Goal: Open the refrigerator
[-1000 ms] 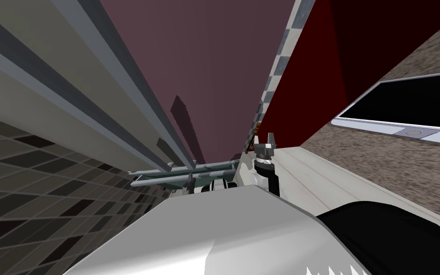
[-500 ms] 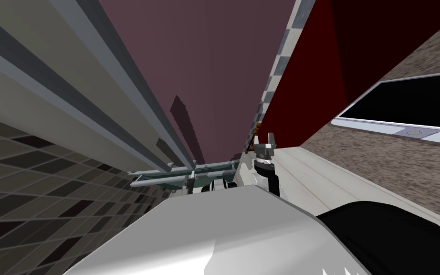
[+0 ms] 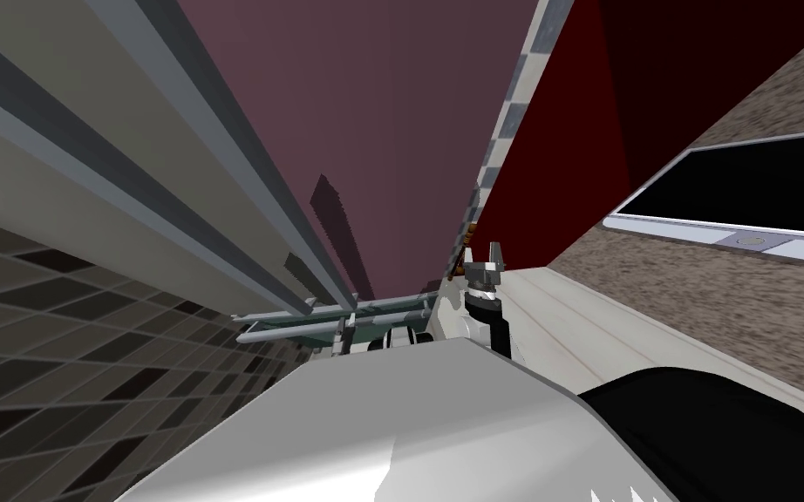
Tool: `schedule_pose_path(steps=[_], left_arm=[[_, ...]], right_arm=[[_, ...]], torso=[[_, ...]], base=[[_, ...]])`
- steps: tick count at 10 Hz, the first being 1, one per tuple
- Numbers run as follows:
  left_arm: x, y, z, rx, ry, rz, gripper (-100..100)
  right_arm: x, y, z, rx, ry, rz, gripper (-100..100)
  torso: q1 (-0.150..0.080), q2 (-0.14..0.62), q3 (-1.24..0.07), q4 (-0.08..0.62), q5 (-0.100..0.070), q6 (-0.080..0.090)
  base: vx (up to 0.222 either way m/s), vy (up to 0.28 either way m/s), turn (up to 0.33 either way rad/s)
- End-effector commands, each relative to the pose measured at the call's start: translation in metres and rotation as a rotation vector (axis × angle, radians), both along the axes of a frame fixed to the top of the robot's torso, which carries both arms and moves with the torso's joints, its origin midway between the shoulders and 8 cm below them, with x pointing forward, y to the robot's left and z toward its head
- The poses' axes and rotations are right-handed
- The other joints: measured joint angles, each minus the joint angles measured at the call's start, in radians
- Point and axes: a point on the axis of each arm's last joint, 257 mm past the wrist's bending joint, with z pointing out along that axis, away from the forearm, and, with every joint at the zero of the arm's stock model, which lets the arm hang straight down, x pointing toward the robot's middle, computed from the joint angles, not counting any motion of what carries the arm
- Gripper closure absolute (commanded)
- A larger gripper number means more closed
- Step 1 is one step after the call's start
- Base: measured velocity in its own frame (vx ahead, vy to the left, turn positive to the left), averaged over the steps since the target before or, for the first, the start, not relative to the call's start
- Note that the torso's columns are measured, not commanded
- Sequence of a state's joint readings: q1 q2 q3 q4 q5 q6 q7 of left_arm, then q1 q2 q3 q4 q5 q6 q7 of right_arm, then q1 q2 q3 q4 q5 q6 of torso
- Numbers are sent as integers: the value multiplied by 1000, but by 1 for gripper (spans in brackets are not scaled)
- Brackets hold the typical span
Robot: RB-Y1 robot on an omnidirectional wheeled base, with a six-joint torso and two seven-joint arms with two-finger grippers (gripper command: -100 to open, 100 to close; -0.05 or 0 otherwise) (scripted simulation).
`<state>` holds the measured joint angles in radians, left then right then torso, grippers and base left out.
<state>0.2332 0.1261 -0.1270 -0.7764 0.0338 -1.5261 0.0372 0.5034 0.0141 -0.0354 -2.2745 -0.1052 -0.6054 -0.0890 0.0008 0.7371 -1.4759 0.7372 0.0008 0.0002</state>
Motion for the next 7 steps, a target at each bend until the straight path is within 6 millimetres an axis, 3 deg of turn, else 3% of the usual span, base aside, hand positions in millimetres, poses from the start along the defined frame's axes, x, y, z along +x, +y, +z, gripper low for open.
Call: schedule_pose_path(steps=[1,3,7], left_arm=[[-1,7,3,-29,2,-31,-100],[-5,-9,23,-110,-67,-44,-100],[-14,-27,42,-184,-152,-39,-100]], right_arm=[[0,0,0,0,0,0,0],[0,0,0,0,0,0,0],[0,0,0,0,0,0,0]], torso=[[2,-2,-1,0,0,0],[0,-1,-1,1,-1,0],[-1,1,0,1,-1,0]], base=[[12,18,-50],[10,15,-40],[1,2,-4]])
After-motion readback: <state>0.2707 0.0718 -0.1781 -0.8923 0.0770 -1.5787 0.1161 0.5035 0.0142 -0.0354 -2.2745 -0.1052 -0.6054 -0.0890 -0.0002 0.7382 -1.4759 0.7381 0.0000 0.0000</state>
